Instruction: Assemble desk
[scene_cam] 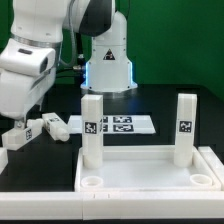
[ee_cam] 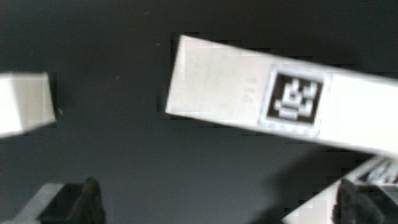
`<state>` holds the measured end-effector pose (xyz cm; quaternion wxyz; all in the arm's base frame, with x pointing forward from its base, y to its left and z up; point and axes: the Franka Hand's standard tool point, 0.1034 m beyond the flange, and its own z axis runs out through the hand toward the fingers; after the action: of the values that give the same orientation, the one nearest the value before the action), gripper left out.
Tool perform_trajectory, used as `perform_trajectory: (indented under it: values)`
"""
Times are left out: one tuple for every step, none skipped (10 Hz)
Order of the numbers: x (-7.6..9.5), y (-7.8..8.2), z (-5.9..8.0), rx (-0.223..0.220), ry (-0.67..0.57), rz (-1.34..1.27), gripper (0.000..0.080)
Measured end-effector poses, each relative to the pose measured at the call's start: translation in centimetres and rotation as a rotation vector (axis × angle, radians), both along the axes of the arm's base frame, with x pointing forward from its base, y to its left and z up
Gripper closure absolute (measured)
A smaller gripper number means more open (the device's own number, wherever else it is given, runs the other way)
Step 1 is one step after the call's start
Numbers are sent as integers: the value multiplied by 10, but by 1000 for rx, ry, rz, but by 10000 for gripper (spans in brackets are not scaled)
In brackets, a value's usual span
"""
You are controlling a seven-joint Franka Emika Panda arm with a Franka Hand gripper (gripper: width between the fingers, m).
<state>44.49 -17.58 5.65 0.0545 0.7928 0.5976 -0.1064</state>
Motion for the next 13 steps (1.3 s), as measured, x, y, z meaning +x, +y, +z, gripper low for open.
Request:
perform_trajectory:
  values:
    - [-3, 1, -4, -4, -3, -38, 150]
    - [-3, 1, -4, -6, -17, -111, 150]
    - [-2, 2, -4, -6, -24, -140, 150]
    - [-2, 3, -5, -8, -39, -218, 150]
    - [-1, 3, -5, -11, -58, -312, 150]
    - [7, -1, -2, -25, -93, -500, 150]
    - [14, -4, -2, -37, -116, -634, 150]
    - [13, -7, -7, -53, -114, -820, 150]
    - [13, -13, -10, -68, -78, -939, 150]
    - [19, -12, -10, -67, -94, -962, 150]
    - [19, -9, -11, -72, -106, -1045, 150]
    - [19, -7, -12, -76, -114, -1102, 150]
    - [17, -7, -12, -77, -102, -1162, 150]
